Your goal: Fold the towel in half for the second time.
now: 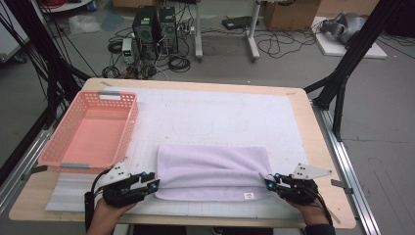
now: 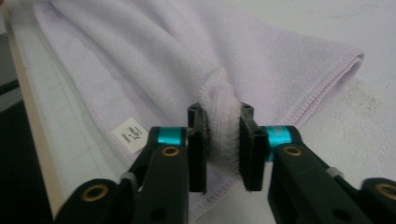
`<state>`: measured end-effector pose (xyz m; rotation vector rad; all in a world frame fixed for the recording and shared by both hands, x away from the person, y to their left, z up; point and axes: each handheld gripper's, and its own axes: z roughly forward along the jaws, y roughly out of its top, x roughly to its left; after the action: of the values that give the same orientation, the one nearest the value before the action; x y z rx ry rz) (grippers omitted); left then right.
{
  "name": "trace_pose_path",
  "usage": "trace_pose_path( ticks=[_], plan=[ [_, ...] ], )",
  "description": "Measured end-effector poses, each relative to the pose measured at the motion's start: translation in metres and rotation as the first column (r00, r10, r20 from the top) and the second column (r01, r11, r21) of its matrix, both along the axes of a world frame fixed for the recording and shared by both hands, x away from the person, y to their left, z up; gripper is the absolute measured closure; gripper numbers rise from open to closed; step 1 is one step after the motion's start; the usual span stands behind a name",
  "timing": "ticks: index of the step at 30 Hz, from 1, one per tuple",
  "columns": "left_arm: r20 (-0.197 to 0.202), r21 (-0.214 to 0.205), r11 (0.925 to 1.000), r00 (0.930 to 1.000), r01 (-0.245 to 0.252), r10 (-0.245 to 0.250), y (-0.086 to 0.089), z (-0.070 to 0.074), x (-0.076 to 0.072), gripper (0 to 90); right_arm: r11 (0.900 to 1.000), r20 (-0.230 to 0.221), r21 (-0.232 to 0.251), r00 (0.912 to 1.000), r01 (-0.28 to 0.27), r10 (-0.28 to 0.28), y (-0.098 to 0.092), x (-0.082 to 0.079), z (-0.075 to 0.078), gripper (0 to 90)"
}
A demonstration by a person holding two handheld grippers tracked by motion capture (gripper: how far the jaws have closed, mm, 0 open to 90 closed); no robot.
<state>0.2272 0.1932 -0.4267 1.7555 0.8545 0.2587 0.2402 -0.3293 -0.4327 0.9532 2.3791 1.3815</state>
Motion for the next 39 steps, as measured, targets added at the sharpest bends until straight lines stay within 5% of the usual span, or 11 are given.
trace_pose_path(
  ticks=[4,8,13,18,24,27,29,32,33,36,39],
  plan=[
    [0.028,-0.089,0.9950,0.9984,-0.047,0.049,0.006,0.010,0.006,50.6,0.9976,-0.016,0.062,0.9994,0.030,-0.029,-0.011,-0.002,0.012,63.7],
    [-0.012,-0.070,0.9970,0.9994,-0.033,0.033,-0.003,0.005,0.015,47.9,0.9839,0.008,0.140,0.9936,0.110,-0.112,-0.020,-0.001,0.025,60.8],
    [-0.070,-0.019,0.9993,0.9969,0.033,-0.034,-0.021,-0.006,0.018,47.5,0.9905,0.006,0.054,0.9919,0.126,-0.127,-0.002,0.007,0.012,61.1],
    [-0.090,0.003,0.9982,0.9942,0.060,-0.059,-0.023,-0.010,0.020,52.9,0.9839,0.017,0.056,0.9852,0.170,-0.171,0.004,0.017,0.007,64.2],
    [-0.131,0.111,0.9854,0.9847,0.129,-0.114,-0.025,-0.016,0.012,81.3,0.9979,-0.057,-0.028,0.9966,0.059,-0.060,0.016,0.018,-0.002,73.3],
    [-0.147,0.122,0.9788,0.9783,0.164,-0.146,-0.023,-0.013,0.006,81.8,0.9954,-0.088,-0.096,0.9961,0.001,-0.009,0.016,0.010,-0.006,74.0],
    [-0.162,0.118,0.9787,0.9756,0.168,-0.148,-0.021,-0.011,0.005,72.2,0.9940,-0.104,-0.107,0.9945,-0.023,0.012,0.014,0.003,-0.007,73.6],
    [-0.149,0.059,0.9925,0.9841,0.107,-0.097,-0.012,0.000,0.003,47.1,0.9908,-0.119,-0.126,0.9923,-0.049,0.034,0.010,-0.006,-0.005,73.4],
    [-0.149,0.059,0.9925,0.9841,0.107,-0.097,-0.012,0.000,0.003,45.2,0.9906,-0.117,-0.128,0.9925,-0.048,0.033,0.008,-0.007,-0.004,73.1],
    [-0.060,-0.043,0.9987,0.9978,0.026,-0.029,-0.010,0.010,0.005,42.5,0.9961,-0.083,-0.087,0.9965,-0.016,0.009,0.003,-0.009,0.002,69.8],
    [-0.050,0.002,0.9999,0.9987,-0.013,0.013,-0.023,0.007,0.014,51.1,0.9983,-0.022,-0.032,0.9985,0.049,-0.050,0.006,-0.006,0.006,63.4]
  ],
)
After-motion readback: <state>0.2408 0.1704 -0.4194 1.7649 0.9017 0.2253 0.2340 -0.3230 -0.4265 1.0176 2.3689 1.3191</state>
